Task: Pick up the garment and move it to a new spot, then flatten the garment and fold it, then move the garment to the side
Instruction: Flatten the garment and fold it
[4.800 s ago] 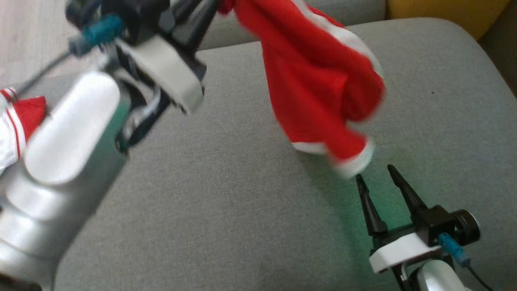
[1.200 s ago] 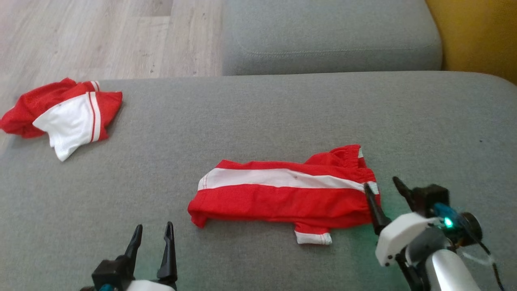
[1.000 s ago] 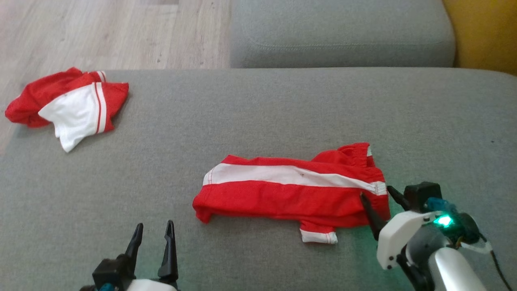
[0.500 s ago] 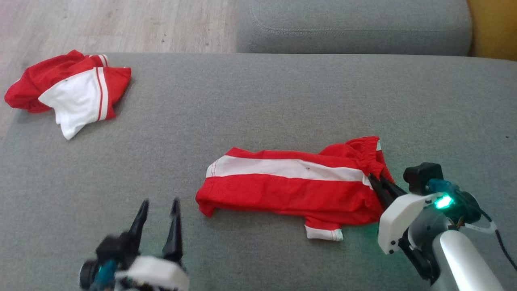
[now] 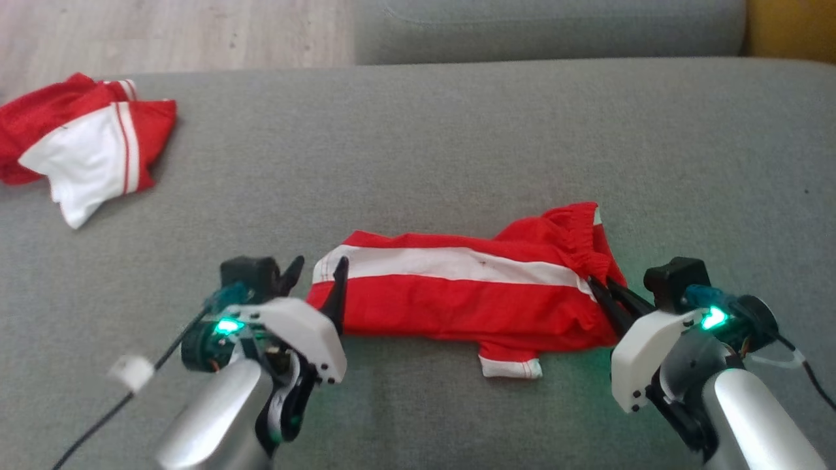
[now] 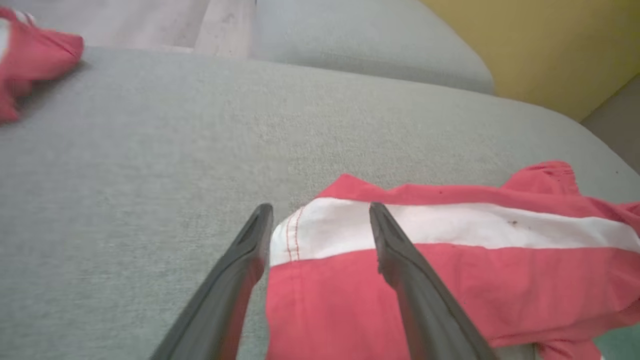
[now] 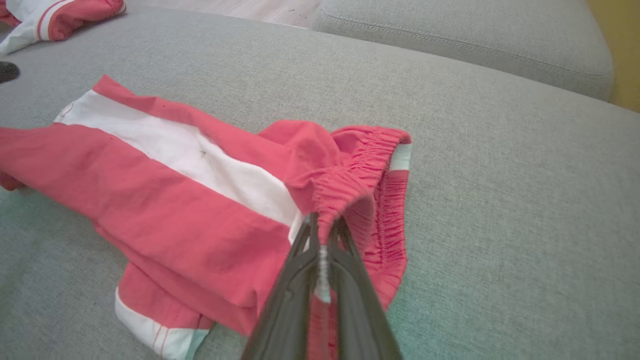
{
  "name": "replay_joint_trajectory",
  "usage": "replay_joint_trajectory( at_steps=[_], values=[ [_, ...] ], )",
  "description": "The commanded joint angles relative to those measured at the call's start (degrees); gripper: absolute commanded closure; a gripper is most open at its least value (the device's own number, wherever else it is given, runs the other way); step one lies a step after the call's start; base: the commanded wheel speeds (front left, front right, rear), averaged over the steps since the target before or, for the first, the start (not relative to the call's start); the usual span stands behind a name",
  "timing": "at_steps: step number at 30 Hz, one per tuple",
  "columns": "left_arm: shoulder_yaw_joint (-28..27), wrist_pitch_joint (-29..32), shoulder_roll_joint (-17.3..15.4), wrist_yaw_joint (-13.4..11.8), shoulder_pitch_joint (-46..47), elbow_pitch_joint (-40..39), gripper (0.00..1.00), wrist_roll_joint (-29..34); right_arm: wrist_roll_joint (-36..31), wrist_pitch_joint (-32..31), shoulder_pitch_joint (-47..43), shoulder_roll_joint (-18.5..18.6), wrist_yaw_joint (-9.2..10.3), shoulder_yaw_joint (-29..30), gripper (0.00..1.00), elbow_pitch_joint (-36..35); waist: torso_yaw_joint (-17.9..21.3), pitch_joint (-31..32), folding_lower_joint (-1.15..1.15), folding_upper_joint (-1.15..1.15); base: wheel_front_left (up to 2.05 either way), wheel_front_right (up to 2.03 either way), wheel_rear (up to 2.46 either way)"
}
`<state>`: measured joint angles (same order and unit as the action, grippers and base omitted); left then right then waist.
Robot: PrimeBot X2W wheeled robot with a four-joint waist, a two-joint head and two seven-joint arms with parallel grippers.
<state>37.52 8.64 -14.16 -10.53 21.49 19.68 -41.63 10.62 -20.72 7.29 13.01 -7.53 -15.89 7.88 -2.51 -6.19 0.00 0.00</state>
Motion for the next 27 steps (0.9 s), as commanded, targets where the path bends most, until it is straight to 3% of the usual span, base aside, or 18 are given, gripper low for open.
replay_joint_trajectory(
  at_steps=[1,5,9,17,27],
  values=[
    [-1.3,1.9,-0.5,0.3,4.1,0.0,0.0,-0.6,0.5,-0.3,1.0,1.2,0.04,-1.3,1.0,-2.6,0.8,-0.9,0.0,0.0,0.0,0.0,0.0],
    [-1.4,6.4,-0.4,0.6,6.6,2.8,0.0,-2.1,0.6,-0.4,1.3,1.6,0.04,-2.2,1.0,-3.2,1.5,-1.8,0.0,0.0,0.0,0.0,0.0],
    [-1.5,10.1,-1.3,-1.2,9.7,6.3,0.0,-1.8,0.7,-0.2,1.3,1.8,0.04,-2.8,1.0,-3.6,1.8,-2.9,0.0,0.0,0.0,0.0,0.0],
    [-0.9,12.1,0.6,-3.1,11.6,9.4,0.0,-1.9,0.5,0.2,0.8,1.8,0.04,-2.8,1.0,-4.3,1.6,-4.9,0.0,0.0,0.0,0.0,0.0],
    [1.1,13.0,1.4,-2.3,11.8,8.0,0.0,-1.5,0.2,0.6,0.6,1.2,0.04,-2.5,1.0,-4.6,1.5,-5.5,0.0,0.0,0.0,0.0,0.0]
  ],
)
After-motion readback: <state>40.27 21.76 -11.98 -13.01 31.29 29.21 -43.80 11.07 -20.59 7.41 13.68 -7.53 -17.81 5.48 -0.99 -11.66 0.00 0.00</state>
